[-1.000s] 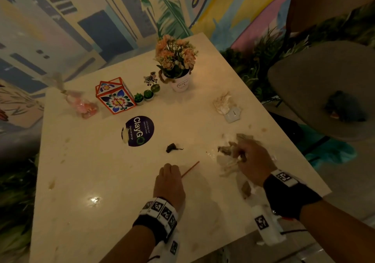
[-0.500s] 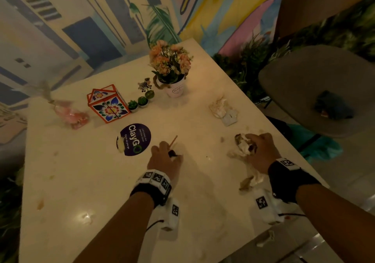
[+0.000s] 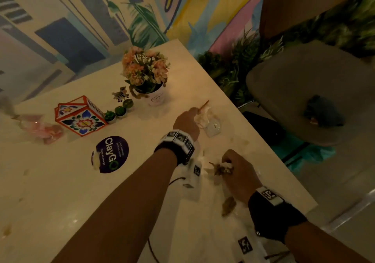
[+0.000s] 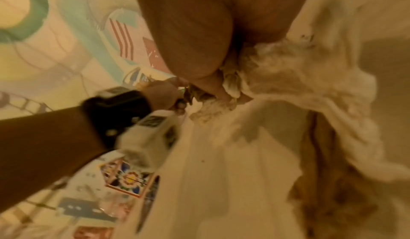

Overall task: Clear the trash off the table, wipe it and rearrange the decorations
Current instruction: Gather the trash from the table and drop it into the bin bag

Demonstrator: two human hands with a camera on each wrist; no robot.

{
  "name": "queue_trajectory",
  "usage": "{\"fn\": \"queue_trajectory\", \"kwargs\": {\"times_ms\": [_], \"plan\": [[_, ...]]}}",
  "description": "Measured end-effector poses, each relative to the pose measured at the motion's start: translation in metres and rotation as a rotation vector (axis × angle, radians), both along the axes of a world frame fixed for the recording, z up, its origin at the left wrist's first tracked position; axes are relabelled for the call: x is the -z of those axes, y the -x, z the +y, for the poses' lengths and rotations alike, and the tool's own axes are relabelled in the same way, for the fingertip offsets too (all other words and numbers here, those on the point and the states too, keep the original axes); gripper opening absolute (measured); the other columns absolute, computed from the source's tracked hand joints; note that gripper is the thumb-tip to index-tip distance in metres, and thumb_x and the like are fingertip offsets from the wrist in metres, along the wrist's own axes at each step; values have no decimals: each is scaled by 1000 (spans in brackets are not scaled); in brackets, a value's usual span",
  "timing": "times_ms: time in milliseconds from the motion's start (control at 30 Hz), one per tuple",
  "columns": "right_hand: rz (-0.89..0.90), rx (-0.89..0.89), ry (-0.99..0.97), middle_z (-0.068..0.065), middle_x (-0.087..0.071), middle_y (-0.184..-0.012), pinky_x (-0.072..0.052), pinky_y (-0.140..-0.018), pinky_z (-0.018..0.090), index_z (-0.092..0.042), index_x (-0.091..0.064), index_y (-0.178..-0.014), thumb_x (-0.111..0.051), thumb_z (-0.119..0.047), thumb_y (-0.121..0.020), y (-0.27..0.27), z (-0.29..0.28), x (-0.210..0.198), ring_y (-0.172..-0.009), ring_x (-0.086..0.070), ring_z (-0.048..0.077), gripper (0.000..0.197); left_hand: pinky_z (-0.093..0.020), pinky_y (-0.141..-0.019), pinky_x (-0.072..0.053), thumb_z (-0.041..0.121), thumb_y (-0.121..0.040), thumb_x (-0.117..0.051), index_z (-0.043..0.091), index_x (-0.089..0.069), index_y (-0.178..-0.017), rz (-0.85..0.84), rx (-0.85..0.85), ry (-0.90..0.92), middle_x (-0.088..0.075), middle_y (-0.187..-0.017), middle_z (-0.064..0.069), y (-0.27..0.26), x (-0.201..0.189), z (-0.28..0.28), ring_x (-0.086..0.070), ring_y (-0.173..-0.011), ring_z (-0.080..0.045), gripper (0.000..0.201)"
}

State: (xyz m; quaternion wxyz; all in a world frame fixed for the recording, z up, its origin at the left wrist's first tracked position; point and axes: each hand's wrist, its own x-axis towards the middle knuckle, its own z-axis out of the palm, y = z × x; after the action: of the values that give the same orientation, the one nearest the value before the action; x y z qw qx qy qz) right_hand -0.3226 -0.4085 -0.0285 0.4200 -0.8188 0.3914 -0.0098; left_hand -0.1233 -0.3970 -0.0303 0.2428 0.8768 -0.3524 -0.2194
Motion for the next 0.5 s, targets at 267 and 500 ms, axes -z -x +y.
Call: {"fn": "queue_trajectory", "kwargs": {"times_ms": [267,500], "plan": [[-34,96,-99,-13,-52,-99,-43,-75,21,-35,-50,-101,-56,-4,-85,62,-13,-23,-91,-53,8,35,-57,-104,-35,78,-40,-74,37,2,-144,75,76,-385,-20,-146,-6,-1,15,-55,-28,-135,-38,135],[186,138,-134,-2,-38,-128,-44,-97,43,-32,-33,-133,-64,-17,-81,76,-28,3,-117,-45,23,62,-43,-84,-42,51,-76,-69,20,-34,-123,-26,140,-289,-35,-121,-9,4,25,-40,-48,-112,-37,66]]}}
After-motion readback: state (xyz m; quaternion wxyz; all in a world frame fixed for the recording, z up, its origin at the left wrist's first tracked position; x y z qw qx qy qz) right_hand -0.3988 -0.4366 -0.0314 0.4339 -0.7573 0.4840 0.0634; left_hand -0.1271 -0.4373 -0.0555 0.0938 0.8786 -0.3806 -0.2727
